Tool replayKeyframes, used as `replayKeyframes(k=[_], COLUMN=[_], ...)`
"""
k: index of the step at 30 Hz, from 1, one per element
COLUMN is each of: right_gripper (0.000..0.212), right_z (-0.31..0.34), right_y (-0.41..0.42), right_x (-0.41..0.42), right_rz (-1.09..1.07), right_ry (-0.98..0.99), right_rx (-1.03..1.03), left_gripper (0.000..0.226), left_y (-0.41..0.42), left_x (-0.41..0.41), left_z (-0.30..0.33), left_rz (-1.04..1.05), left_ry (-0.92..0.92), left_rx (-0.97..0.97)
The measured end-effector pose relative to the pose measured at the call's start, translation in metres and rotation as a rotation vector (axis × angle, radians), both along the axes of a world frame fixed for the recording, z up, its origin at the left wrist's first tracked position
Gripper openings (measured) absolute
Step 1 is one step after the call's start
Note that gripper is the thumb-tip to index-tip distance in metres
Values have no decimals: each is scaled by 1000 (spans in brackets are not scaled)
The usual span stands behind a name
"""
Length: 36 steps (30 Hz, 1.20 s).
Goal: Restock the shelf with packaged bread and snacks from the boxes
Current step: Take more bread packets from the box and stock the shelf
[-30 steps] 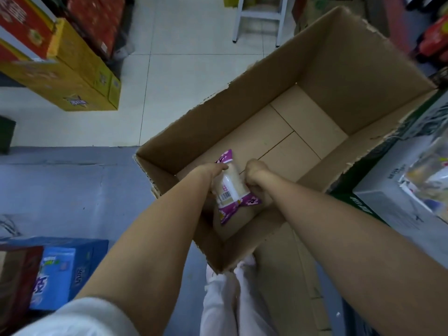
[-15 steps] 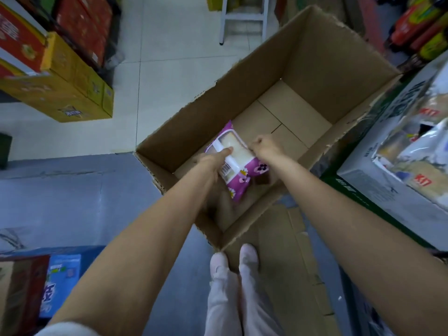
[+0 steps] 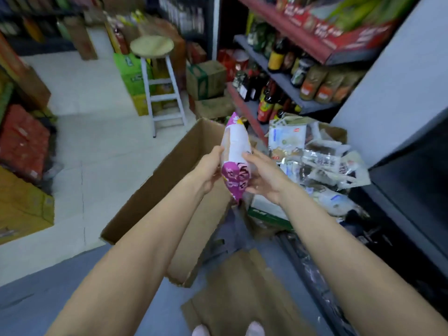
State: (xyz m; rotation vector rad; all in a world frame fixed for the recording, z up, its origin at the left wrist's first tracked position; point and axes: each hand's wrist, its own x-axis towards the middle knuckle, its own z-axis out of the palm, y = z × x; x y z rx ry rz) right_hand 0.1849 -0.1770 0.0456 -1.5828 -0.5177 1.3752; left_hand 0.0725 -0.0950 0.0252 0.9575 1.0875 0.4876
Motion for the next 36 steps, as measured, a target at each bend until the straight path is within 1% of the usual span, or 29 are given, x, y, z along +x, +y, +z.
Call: replayKeyframes(k=[2,3,5,6,8,10,12,13,15,16,18,19,20,21,22,23,25,26,28,29,31,32,33,35,36], right_gripper=[44,44,39,35,33,44,57,60,59,55,46,52,62,69,68,64,59,59,61,63,64,64,63,65,70], right_z=[24,39,66,77,104,124,143,151,165,171,185,190,194,199,202,207,214,217,223,225,229,229,229,222,218], right_y=[-32,-49,-84,-99,-140,-189,-244,-271,-329,-358,-416,-445,-474,-500,-525,-547,-588,-608,-644,-662,-693,-706,-718,-734,-740], right_x=[22,33,59,72,104,139,173,190,219,233,255,267,280,290,301,310,325,332,346,354,363,366,368,373,375], right_rz=[-179,-241,-290,-316,-433,-575,-687,-729,-792,-815,-855,-886,-923,-960,-993,-1031,-1140,-1196,-1295,-1335,-1376,-1385,-1391,-1402,-1396], right_ry=[-200,-293,-475,-539,-629,-695,-685,-674,-668,-685,-767,-806,-838,-869,-908,-953,-1015,-1028,-1060,-1083,-1134,-1163,-1196,-1246,-1268], right_rx=[130,205,320,351,394,397,370,363,388,406,390,379,367,361,357,369,385,396,404,384,304,257,206,114,67], left_gripper=[35,46,82,88,87,91,84,75,56,53,63,66,60,50,43,42,52,52,44,46,64,75,88,114,124], left_y=[-13,-24,-49,-61,-92,-131,-181,-209,-267,-300,-360,-388,-417,-444,-469,-493,-535,-553,-582,-594,-614,-621,-628,-639,-642], left_x=[35,54,94,113,155,194,235,255,294,311,344,359,372,384,395,406,430,439,458,464,473,478,480,485,488], left_z=[33,50,79,90,112,134,154,164,182,191,204,210,216,222,229,236,244,247,248,248,247,246,245,241,239], left_rz=[-136,-222,-356,-391,-425,-468,-569,-636,-749,-790,-843,-875,-905,-940,-953,-946,-886,-838,-760,-780,-912,-978,-1037,-1145,-1175], left_ry=[24,1,-39,-72,-114,-135,-183,-239,-362,-418,-462,-470,-488,-521,-541,-544,-522,-509,-469,-408,-205,-107,-40,46,83], left_rx=[75,97,147,206,346,378,375,365,348,349,392,422,443,463,504,571,770,873,1140,1323,1714,1882,2000,2099,2128])
